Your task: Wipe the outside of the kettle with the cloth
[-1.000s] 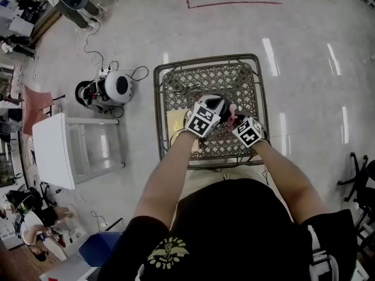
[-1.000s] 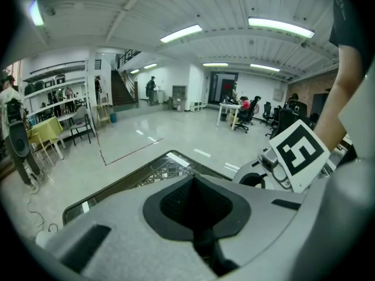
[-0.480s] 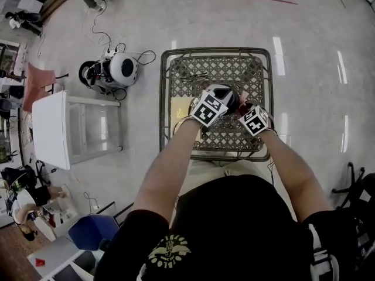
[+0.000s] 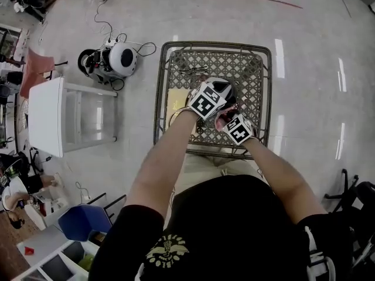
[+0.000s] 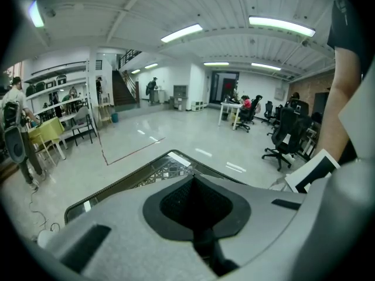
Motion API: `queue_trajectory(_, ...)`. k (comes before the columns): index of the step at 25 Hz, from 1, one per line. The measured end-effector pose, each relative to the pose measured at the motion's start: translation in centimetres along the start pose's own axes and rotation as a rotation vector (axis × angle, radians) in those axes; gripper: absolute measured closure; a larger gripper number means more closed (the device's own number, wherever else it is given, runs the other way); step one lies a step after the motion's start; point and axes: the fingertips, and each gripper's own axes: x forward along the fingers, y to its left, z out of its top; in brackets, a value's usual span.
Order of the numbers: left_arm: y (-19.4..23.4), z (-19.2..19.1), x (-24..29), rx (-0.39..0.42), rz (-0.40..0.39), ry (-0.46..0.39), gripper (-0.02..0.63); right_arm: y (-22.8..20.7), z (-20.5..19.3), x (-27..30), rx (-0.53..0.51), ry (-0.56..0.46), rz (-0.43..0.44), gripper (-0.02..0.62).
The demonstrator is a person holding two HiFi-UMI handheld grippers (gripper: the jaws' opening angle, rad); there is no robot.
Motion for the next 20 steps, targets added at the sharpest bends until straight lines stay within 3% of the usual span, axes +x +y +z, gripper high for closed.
queue_trajectory(8,0.2,-0.1,0.3,0.003,0.009,-0.012,0.597,1.0,0.3,0.9,0.058,-0.02,0.044,0.571)
queue_trajectory(20,0.1,-0.1,0.2,0.017,0.017,-0.005,0.597,-8.2,-3.0,-1.1,-0.026,0.095,-0.084,0.571)
